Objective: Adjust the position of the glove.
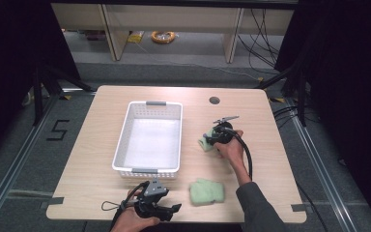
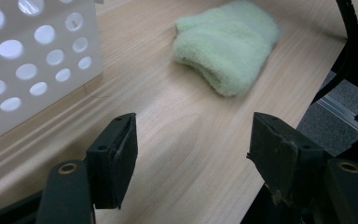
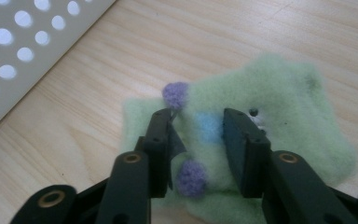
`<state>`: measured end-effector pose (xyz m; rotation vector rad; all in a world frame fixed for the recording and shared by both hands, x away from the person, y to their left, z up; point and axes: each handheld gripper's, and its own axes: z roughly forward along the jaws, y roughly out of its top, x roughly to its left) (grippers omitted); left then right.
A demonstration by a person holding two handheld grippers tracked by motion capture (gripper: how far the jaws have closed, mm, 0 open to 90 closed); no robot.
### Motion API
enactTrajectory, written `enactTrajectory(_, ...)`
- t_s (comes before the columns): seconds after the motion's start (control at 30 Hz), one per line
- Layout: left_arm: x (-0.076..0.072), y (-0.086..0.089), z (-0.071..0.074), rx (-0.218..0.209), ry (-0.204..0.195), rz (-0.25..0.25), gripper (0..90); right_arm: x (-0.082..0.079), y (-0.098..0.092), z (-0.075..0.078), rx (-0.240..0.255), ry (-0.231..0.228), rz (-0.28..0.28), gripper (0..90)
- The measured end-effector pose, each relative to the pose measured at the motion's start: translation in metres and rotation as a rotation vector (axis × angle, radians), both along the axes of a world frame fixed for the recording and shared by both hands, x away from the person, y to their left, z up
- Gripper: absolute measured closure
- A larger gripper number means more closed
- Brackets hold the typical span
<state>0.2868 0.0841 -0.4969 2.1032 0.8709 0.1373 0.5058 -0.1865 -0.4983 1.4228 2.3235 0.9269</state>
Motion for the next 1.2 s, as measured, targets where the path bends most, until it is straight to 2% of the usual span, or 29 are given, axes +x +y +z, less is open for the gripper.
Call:
enactTrajectory(0.1, 0.000, 0.000, 0.000, 0.006, -0.004, -0.004, 32.3, -0.001, -0.001, 0.001, 0.016, 0.031, 0.021, 69.4)
enactTrajectory(0.13, 0.000, -0.001, -0.001, -0.006, 0.009, 0.011, 32.4, -0.001, -0.002, 0.001, 0.018, 0.029, 0.020, 70.8)
enactTrajectory(0.2, 0.001, 0.000, 0.000, -0.002, -0.004, 0.006, 32.4, -0.003, -0.002, 0.000, 0.029, 0.032, 0.011, 73.7)
enactTrajectory(0.27, 0.001, 0.001, 0.000, 0.001, -0.005, 0.008, 32.4, -0.003, -0.003, -0.001, 0.039, 0.021, 0.007, 76.4)
enactTrajectory(0.3, 0.001, 0.000, 0.000, -0.012, -0.001, 0.024, 32.4, -0.001, -0.005, -0.002, 0.034, -0.006, 0.034, 78.2)
enactTrajectory(0.37, 0.002, 0.002, 0.002, -0.001, -0.006, 0.009, 32.5, -0.002, -0.008, -0.003, 0.045, -0.032, 0.049, 83.4)
enactTrajectory(0.4, 0.002, 0.002, 0.002, -0.004, -0.006, 0.013, 32.5, -0.002, -0.009, -0.003, 0.066, -0.036, 0.039, 84.5)
enactTrajectory(0.43, 0.002, 0.002, 0.002, -0.007, 0.000, 0.020, 32.5, -0.003, -0.014, -0.003, 0.072, -0.016, 0.040, 85.0)
enactTrajectory(0.5, 0.003, 0.003, 0.002, -0.008, -0.005, 0.024, 32.4, -0.003, -0.016, -0.002, 0.084, -0.011, 0.046, 85.3)
enactTrajectory(0.57, 0.003, 0.003, 0.002, -0.016, -0.005, 0.024, 32.4, -0.005, -0.017, 0.001, 0.082, -0.024, 0.055, 86.4)
enactTrajectory(0.6, 0.003, 0.003, 0.002, -0.017, -0.004, 0.024, 32.4, -0.007, -0.017, 0.005, 0.073, -0.017, 0.048, 86.4)
enactTrajectory(0.67, 0.004, 0.004, 0.003, -0.009, -0.006, 0.018, 32.4, -0.011, -0.019, 0.011, 0.077, -0.045, 0.068, 86.5)
enactTrajectory(0.7, 0.003, 0.003, 0.002, -0.028, 0.009, 0.038, 32.4, -0.014, -0.019, 0.016, 0.082, -0.045, 0.078, 86.5)
enactTrajectory(0.73, 0.004, 0.003, 0.002, -0.023, 0.000, 0.035, 32.4, -0.017, -0.020, 0.021, 0.086, -0.057, 0.091, 86.5)
enactTrajectory(0.77, 0.004, 0.003, 0.002, -0.024, -0.005, 0.032, 32.4, -0.022, -0.021, 0.027, 0.088, -0.048, 0.092, 86.6)
enactTrajectory(0.8, 0.004, 0.004, 0.003, -0.011, -0.006, 0.023, 32.4, -0.026, -0.020, 0.029, 0.103, -0.088, 0.093, 86.6)
enactTrajectory(0.83, 0.004, 0.004, 0.003, -0.011, -0.004, 0.026, 32.3, -0.032, -0.023, 0.037, 0.103, -0.085, 0.138, 86.6)
enactTrajectory(0.87, 0.004, 0.005, 0.003, 0.002, -0.008, 0.026, 32.4, -0.036, -0.023, 0.039, 0.113, -0.092, 0.155, 86.6)
enactTrajectory(0.9, 0.004, 0.005, 0.003, -0.002, -0.007, 0.031, 32.3, -0.043, -0.023, 0.042, 0.138, -0.121, 0.169, 86.6)
enactTrajectory(0.93, 0.004, 0.004, 0.002, -0.021, -0.003, 0.031, 32.3, -0.048, -0.024, 0.047, 0.121, -0.110, 0.197, 86.6)
enactTrajectory(0.97, 0.005, 0.004, 0.002, -0.007, -0.004, 0.022, 32.3, -0.055, -0.024, 0.049, 0.135, -0.115, 0.215, 86.6)
enactTrajectory(1.0, 0.005, 0.004, 0.002, -0.007, -0.003, 0.024, 32.3, -0.063, -0.024, 0.053, 0.119, -0.124, 0.232, 86.6)
enactTrajectory(1.17, 0.005, 0.005, 0.002, -0.008, -0.003, 0.026, 32.2, -0.097, -0.022, 0.058, 0.146, -0.111, 0.307, 86.6)
enactTrajectory(1.2, 0.005, 0.005, 0.003, -0.008, 0.000, 0.028, 32.2, -0.103, -0.022, 0.058, 0.151, -0.112, 0.337, 86.6)
